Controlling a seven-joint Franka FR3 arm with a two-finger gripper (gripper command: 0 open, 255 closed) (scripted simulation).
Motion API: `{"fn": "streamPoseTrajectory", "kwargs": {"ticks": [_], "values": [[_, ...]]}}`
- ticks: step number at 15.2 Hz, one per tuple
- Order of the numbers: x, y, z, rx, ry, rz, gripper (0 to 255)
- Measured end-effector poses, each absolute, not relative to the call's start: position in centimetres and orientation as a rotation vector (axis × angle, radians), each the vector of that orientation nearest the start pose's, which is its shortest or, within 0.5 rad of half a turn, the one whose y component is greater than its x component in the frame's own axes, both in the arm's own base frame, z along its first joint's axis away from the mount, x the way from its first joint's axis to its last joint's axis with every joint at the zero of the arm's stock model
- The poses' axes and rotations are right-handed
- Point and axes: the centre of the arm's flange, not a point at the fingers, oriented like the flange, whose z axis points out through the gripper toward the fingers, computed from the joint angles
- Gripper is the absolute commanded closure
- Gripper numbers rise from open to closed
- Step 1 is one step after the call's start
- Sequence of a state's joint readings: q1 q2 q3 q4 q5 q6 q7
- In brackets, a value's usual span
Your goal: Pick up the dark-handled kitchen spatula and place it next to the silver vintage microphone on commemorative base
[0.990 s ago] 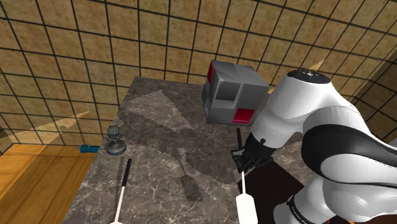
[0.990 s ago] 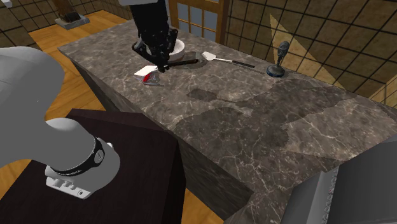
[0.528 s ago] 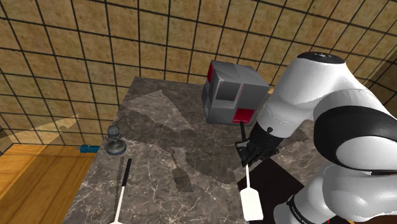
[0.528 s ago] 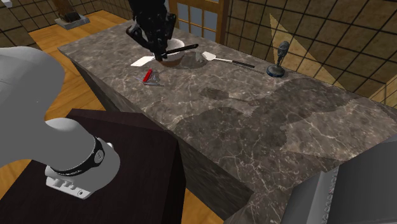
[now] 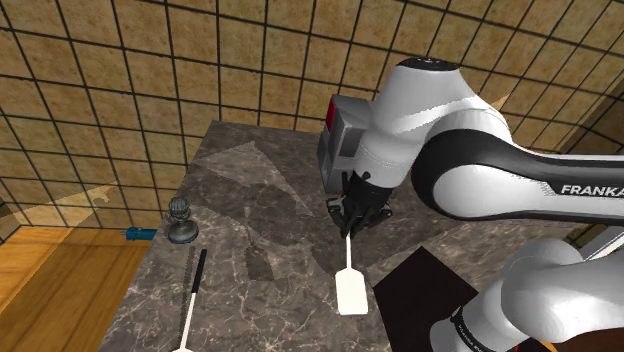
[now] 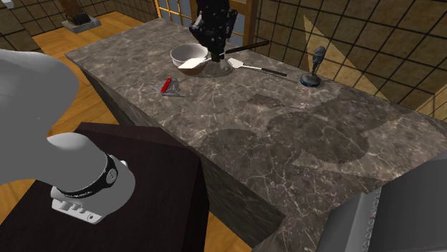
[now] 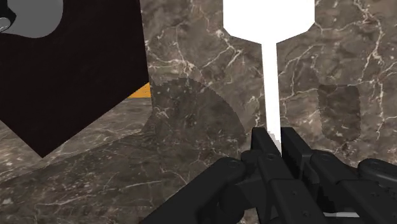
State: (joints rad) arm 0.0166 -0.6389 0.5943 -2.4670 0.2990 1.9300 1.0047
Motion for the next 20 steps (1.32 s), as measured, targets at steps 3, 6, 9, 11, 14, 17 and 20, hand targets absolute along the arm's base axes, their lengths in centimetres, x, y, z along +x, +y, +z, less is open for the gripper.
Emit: {"fn": "streamPoseTrajectory", "kwargs": {"ticks": [3, 6, 9, 11, 14, 17, 20], "values": [[33.5, 26.8, 47.6, -3.025, 0.918, -0.101, 255], [37.0, 28.5, 47.4, -3.025, 0.917, -0.100, 255], [41.0, 30.0, 47.5, -3.025, 0.917, -0.099, 255], [43.4, 30.8, 47.5, -3.024, 0.916, -0.099, 255], [46.8, 32.7, 47.4, -3.024, 0.914, -0.098, 255], [50.6, 34.7, 47.5, -3.021, 0.912, -0.097, 255], [51.9, 34.6, 46.5, -3.022, 0.917, -0.099, 255]]}}
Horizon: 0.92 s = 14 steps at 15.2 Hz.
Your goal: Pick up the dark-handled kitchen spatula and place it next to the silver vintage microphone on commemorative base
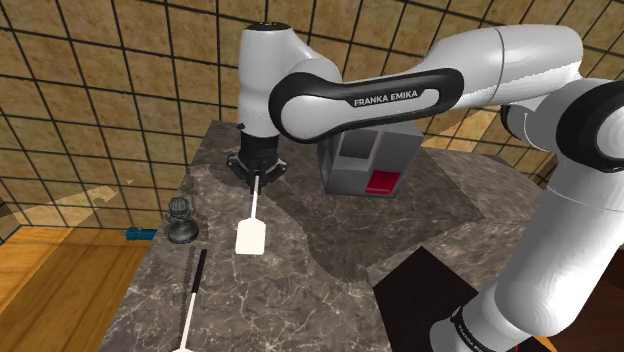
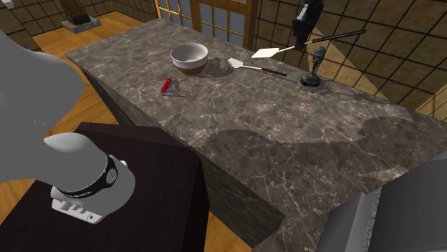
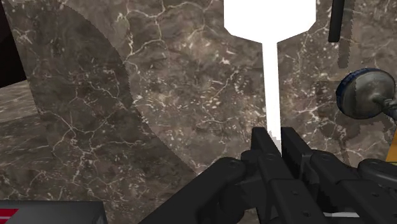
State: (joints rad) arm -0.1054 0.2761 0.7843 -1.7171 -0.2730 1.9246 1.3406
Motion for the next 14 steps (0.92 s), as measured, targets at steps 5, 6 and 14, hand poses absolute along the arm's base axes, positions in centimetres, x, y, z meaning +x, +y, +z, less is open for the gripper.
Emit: {"fn": "streamPoseTrajectory", "kwargs": {"ticks": [5, 6, 14], "values": [[52.3, 34.6, 43.8, -3.023, 0.917, -0.100, 255], [52.2, 34.7, 43.3, -3.023, 0.918, -0.100, 255], [52.3, 34.6, 39.0, -3.023, 0.917, -0.100, 255]]}}
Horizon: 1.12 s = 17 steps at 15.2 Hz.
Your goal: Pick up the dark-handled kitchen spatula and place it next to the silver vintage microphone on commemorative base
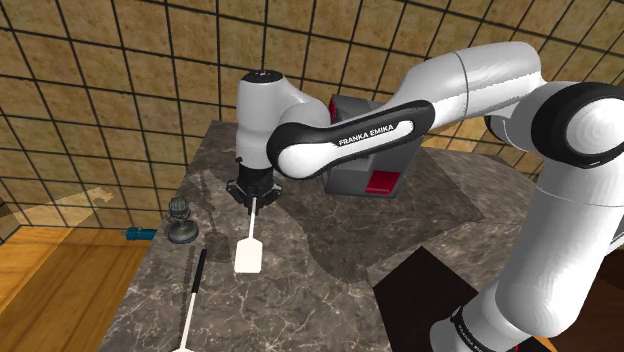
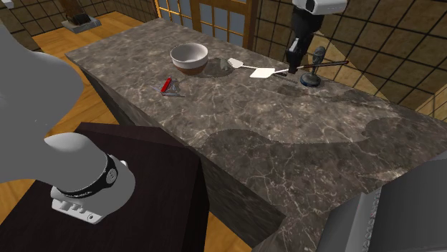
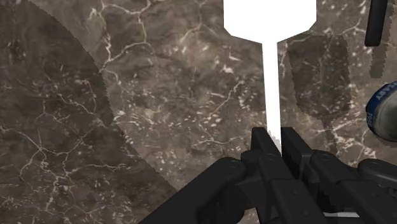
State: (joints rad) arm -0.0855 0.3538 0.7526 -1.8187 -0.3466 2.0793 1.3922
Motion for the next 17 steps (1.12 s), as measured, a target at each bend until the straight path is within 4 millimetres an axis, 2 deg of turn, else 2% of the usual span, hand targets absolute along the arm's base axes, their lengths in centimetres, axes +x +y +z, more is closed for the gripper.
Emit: {"fn": "streamPoseTrajectory", "kwargs": {"ticks": [17], "values": [[52.2, 34.6, 30.1, -3.023, 0.917, -0.100, 255]]}}
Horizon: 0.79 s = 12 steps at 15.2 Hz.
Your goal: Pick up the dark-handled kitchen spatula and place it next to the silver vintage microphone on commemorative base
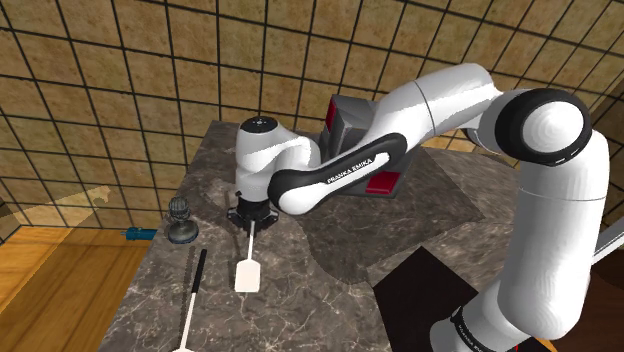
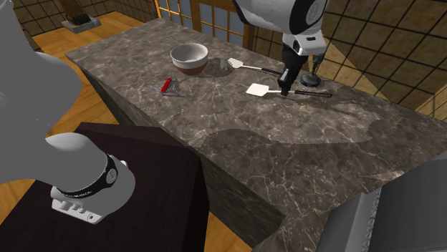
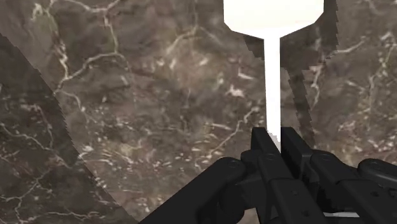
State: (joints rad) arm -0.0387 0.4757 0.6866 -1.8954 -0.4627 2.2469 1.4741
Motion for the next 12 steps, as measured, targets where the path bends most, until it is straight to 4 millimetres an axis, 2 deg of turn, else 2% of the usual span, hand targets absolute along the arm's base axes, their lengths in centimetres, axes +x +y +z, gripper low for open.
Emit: {"fn": "streamPoseTrajectory", "kwargs": {"ticks": [5, 12], "values": [[52.2, 34.6, 27.3, -3.023, 0.917, -0.100, 255], [52.2, 34.6, 26.9, -3.023, 0.917, -0.100, 255]]}}
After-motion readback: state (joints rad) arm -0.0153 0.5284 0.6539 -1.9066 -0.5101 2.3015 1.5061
